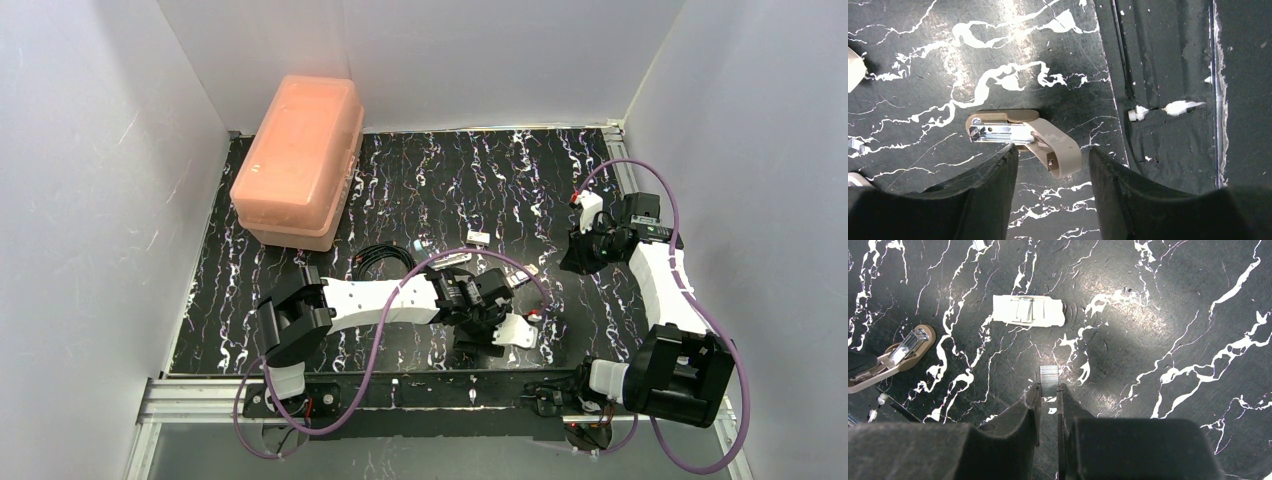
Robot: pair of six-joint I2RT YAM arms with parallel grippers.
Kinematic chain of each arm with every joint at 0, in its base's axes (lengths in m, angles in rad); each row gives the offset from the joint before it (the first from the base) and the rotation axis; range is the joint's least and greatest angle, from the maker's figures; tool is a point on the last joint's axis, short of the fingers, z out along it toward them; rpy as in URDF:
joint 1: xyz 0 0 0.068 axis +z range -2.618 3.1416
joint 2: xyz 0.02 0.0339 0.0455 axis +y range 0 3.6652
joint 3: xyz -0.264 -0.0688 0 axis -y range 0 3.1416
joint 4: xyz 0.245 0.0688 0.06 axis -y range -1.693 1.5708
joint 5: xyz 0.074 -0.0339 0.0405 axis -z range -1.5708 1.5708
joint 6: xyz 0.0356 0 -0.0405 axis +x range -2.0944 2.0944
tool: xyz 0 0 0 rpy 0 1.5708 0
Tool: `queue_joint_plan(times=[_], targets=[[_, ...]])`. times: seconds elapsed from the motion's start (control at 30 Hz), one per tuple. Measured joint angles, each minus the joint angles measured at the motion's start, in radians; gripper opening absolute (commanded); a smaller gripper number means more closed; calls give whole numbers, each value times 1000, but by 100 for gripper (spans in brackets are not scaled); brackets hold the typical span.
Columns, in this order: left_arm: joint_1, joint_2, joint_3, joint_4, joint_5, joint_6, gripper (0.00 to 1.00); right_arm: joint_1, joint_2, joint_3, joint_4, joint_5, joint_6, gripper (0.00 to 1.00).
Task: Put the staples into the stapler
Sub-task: Adjust the stapler at the center of the board.
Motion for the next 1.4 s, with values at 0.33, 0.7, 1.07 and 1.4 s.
queue_joint_plan(times=[0.33, 0.7, 1.07, 1.4], targets=[[0, 0, 31, -86, 0, 63, 34, 0, 0, 0, 0, -3, 0, 4], [0, 2, 51, -132, -1, 91, 31, 0, 0, 0, 0, -3, -4, 4], [0, 10, 68, -135, 16, 50, 47, 0, 0, 0, 0, -3, -11, 4], [-1, 72, 107, -127, 22, 21, 25, 0, 0, 0, 0, -2, -18, 4]])
